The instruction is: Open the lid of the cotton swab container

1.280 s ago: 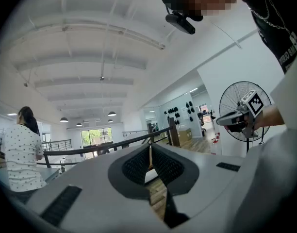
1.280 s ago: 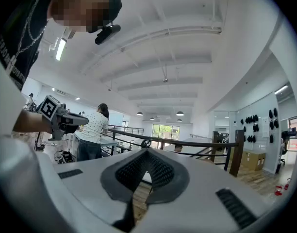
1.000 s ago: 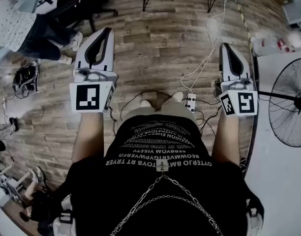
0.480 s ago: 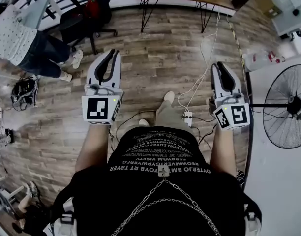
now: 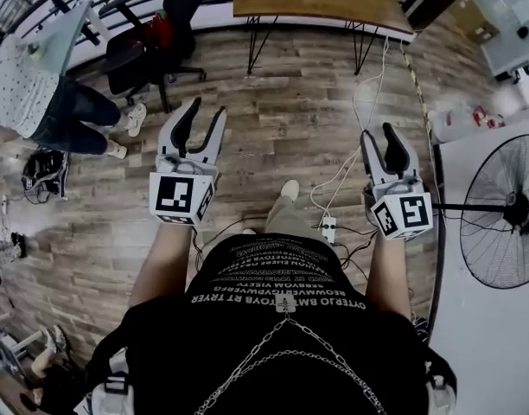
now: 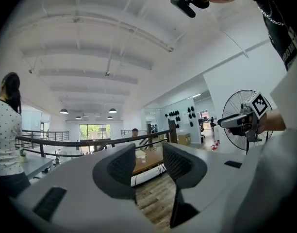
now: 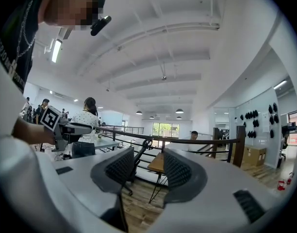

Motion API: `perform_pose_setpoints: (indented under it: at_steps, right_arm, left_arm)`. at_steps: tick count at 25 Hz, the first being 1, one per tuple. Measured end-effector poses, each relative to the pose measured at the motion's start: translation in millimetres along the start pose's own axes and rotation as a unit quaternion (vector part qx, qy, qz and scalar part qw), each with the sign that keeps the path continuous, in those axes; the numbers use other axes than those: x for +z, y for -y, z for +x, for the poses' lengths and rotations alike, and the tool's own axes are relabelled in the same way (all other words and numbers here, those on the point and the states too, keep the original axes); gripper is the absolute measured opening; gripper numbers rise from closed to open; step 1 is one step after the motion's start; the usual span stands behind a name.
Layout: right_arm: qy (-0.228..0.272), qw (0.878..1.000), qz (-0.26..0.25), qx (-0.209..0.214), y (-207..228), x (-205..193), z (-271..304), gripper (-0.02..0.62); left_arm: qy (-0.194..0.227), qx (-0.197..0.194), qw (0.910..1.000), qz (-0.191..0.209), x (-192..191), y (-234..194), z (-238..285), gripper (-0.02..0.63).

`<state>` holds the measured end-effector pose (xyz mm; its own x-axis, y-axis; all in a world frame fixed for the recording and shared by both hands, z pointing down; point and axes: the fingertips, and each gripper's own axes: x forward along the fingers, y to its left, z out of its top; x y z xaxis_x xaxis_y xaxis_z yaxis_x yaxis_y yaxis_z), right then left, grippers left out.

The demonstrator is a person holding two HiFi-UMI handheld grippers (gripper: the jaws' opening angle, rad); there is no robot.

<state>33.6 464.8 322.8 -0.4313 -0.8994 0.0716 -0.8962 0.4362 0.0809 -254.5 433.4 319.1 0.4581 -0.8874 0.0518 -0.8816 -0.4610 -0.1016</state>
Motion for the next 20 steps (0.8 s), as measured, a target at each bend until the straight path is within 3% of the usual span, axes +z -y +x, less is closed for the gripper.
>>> perform_pose_setpoints:
  at_steps: [9,20]
  right_arm:
    - [0.000,1.000,-0.002,0.014,66,0,65,0.181]
    - [0.005,0.999,-0.004,0.049,147,-4,114,0.187]
  left_arm:
    - [-0.008,-0.013,0.9999,0.009,4,2,91,0.176]
    - [-0.003,0.023,0.9997,0.013,17,12,191,0.176]
